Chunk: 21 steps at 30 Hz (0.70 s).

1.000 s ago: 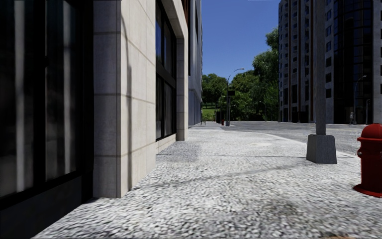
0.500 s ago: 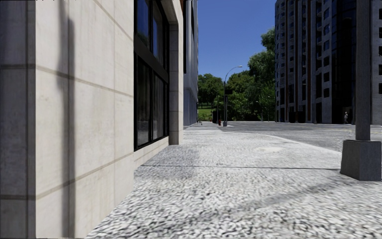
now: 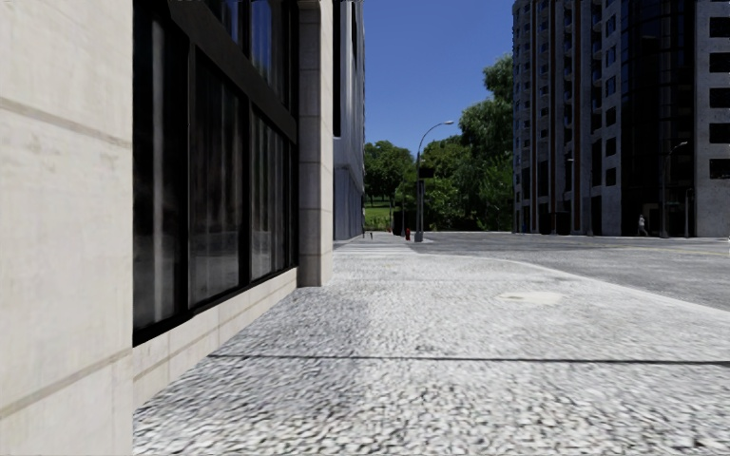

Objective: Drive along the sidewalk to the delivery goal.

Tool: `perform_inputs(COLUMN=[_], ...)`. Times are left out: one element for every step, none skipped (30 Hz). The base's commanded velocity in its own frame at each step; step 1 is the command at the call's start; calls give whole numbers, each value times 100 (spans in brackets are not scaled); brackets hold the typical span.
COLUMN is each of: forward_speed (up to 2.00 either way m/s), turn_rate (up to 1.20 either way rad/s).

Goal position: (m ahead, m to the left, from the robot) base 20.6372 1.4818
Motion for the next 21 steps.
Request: perform_inputs(forward_speed=[200,200,200,200,200,200,200,200,200,200,200,200,200,200,200,200,200,200,200,200,200], turn_rate=[-22,-22,-22,-22,-22,-22,-22,-22,-22,-22,-22,-22,-18,0,0,0,0,0,0,0,0])
